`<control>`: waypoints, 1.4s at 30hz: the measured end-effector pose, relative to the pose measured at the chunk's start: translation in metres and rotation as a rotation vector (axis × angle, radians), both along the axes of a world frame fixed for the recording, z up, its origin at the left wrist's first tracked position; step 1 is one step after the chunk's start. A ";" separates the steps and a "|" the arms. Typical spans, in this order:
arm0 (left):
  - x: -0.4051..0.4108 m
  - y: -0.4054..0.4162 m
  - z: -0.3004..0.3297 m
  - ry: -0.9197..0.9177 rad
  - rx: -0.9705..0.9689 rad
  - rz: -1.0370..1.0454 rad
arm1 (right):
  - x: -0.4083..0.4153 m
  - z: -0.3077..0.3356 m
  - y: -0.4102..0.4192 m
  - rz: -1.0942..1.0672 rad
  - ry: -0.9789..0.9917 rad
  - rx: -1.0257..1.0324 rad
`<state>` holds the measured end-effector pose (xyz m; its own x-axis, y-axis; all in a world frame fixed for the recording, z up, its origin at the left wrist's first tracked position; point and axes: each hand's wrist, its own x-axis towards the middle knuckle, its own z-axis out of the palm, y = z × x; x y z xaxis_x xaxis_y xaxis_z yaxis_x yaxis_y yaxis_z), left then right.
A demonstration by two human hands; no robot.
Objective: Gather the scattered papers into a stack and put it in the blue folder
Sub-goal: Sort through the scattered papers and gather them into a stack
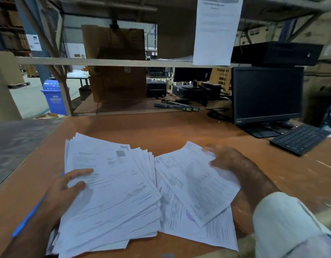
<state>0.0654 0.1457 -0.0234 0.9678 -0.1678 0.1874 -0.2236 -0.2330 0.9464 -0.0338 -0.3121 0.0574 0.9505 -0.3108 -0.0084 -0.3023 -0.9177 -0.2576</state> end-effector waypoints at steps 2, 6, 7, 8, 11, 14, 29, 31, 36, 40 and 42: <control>-0.001 -0.001 0.002 -0.017 0.028 0.003 | -0.005 0.021 -0.001 0.150 -0.103 0.053; -0.005 -0.006 0.006 -0.022 0.079 0.027 | -0.030 0.068 0.006 0.233 -0.530 0.560; -0.006 -0.006 0.006 -0.018 0.080 0.040 | -0.033 0.074 0.007 0.207 -0.609 0.774; -0.008 -0.007 0.008 -0.018 0.077 0.051 | -0.032 0.074 0.008 0.182 -0.652 0.935; -0.011 -0.007 0.010 -0.021 0.084 0.054 | -0.016 0.047 0.023 0.144 -0.522 0.936; -0.013 -0.008 0.013 -0.060 0.101 0.044 | 0.005 0.003 0.046 0.140 -0.292 0.857; -0.019 -0.007 0.015 -0.119 0.085 0.087 | 0.070 -0.030 0.176 0.588 0.009 0.338; -0.013 -0.002 0.007 -0.082 0.129 0.071 | 0.067 -0.033 0.169 0.571 -0.014 0.339; -0.003 0.001 0.000 -0.062 0.173 0.093 | 0.032 -0.040 0.110 0.332 0.059 -0.064; 0.002 0.001 -0.003 0.025 0.062 0.090 | -0.002 -0.058 0.073 0.112 0.261 -0.149; 0.003 -0.001 -0.006 0.025 0.020 0.067 | -0.007 -0.059 0.057 0.045 0.236 -0.151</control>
<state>0.0680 0.1452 -0.0298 0.9813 -0.1062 0.1603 -0.1834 -0.2656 0.9465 -0.0410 -0.2552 -0.0019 0.9406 -0.2827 -0.1880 -0.2957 -0.9542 -0.0444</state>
